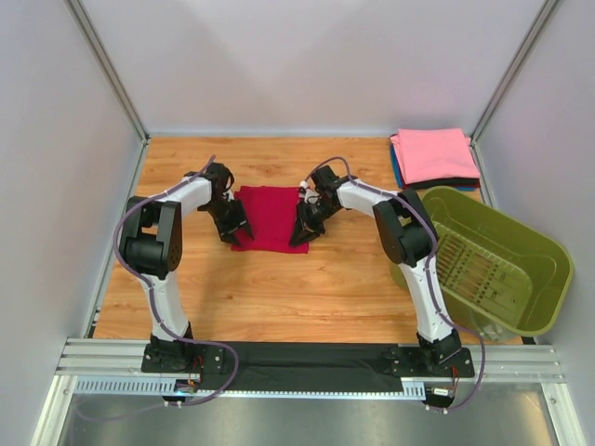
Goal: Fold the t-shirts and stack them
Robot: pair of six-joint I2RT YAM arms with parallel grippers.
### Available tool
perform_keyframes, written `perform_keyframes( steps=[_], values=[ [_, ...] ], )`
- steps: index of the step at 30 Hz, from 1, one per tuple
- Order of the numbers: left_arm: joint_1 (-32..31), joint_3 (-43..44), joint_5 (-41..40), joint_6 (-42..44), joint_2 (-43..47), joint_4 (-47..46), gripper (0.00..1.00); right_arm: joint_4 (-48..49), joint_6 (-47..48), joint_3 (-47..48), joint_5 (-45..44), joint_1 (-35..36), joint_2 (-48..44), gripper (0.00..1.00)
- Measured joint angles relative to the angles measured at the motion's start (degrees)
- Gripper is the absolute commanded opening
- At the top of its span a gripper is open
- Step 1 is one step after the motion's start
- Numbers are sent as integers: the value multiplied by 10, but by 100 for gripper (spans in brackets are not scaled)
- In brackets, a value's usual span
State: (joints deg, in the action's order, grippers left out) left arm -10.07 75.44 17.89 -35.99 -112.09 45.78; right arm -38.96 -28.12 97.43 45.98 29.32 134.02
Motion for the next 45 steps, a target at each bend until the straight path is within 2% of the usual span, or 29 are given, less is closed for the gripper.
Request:
perform_keyframes(
  steps=[5,8,9,15,20,25,32,39,45],
  values=[
    [0,37,-28,2,0,31,56,-16,14,0,-31,-14,-19,27],
    [0,80,-47,3,3,62,56,-16,11,-15,-73,-20,-59,43],
    [0,91,-52,3,8,68,56,-15,8,-22,-83,-21,-74,44],
    [1,82,-70,5,123,92,56,24,-10,-25,-178,-23,-137,59],
    [1,-26,-31,8,258,76,56,23,-13,34,-261,-23,-102,61],
    [1,-102,1,14,317,70,56,34,-23,44,-308,-23,-81,62],
    [2,-68,5,36,304,75,56,73,-20,4,-293,-25,-62,59],
    [5,-45,7,38,229,62,55,158,-20,-57,-242,-21,-81,56],
    [7,-42,17,32,183,59,55,192,-20,-75,-220,-7,-81,52]
  ],
)
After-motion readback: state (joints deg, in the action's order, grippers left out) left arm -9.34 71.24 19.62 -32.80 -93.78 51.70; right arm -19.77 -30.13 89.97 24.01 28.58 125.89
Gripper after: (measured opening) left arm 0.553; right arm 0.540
